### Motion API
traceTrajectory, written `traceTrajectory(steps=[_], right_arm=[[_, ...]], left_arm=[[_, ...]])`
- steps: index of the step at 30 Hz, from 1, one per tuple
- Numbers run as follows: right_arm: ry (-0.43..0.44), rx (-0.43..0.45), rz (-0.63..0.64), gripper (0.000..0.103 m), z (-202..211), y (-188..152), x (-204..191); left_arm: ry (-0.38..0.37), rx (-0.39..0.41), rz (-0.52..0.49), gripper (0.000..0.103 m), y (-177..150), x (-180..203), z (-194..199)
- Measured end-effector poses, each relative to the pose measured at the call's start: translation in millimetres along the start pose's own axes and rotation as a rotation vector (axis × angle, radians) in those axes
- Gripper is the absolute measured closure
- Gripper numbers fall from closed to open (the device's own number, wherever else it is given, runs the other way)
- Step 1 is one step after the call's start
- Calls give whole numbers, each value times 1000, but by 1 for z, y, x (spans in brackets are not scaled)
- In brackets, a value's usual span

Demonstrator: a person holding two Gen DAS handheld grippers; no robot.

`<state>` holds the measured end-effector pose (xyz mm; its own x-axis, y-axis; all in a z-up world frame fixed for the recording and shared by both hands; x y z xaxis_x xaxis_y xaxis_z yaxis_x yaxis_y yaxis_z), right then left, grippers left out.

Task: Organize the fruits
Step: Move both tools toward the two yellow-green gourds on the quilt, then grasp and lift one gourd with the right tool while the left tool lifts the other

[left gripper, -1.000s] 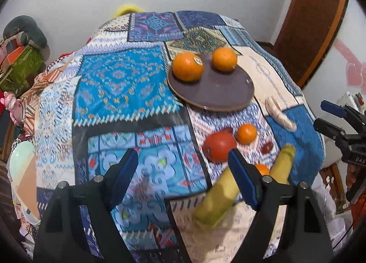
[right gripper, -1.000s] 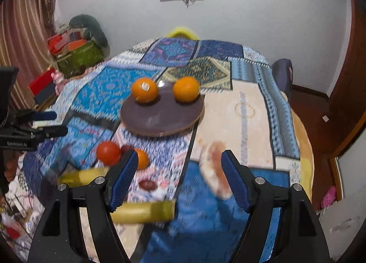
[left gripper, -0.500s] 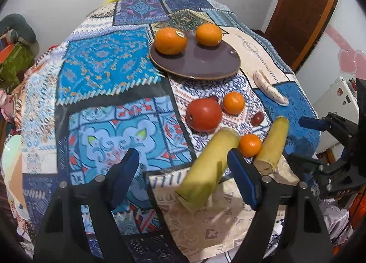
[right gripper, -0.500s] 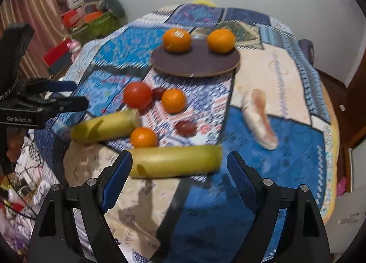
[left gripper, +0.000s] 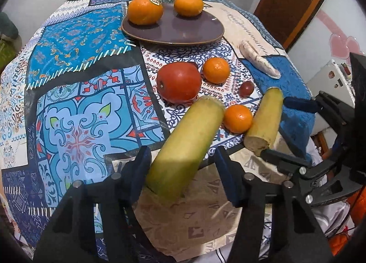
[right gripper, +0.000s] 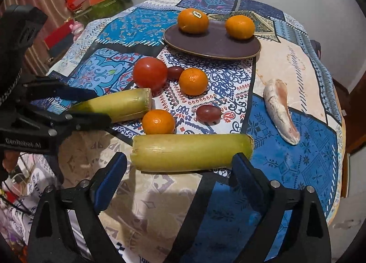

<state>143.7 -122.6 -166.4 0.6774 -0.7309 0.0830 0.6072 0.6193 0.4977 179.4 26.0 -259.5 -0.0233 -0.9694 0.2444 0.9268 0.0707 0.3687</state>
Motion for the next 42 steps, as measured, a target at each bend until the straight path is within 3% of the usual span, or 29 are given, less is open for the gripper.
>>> traceTrajectory(steps=[2,5,9,14,18,22,29,34,42], right_arm=[[-20,-4,1,10,-2,0,3],[20,1,-45,14,-1,-4,13],[54,8,-100,31,2,-12,26],[42,7,-130,36,9,-26,46],[29,1,-167,36,13,-39,59],[65,-6,-215,36,14,-50,64],[1,87,-218,34,45,-40,72],[-46,80,-246,33,37,-30,88],[51,39,-338,33,1,-34,93]], left_arm=[[13,7,-4,51,-1,-1,1],[2,12,10,53,-2,-6,4],[-10,17,50,54,-5,-18,11],[9,43,85,58,-7,-30,22],[66,108,124,58,-2,-45,37],[43,82,162,58,2,-59,38],[55,57,77,58,6,-38,26],[70,39,45,56,14,-27,8],[36,22,51,50,20,-28,-4]])
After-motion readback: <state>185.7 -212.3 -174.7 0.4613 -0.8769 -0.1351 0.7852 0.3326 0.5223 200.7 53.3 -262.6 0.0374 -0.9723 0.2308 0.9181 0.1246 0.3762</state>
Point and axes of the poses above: each gripper's, at about its wrist camera, not at the fingertips, and z roughly against the way its jaws point, x to its right, y to its top, the point moved 1 cm from there along -z, roughly the way its jaws point, and after that the axes turned 14 degrees about z, right-handed, at the moved point
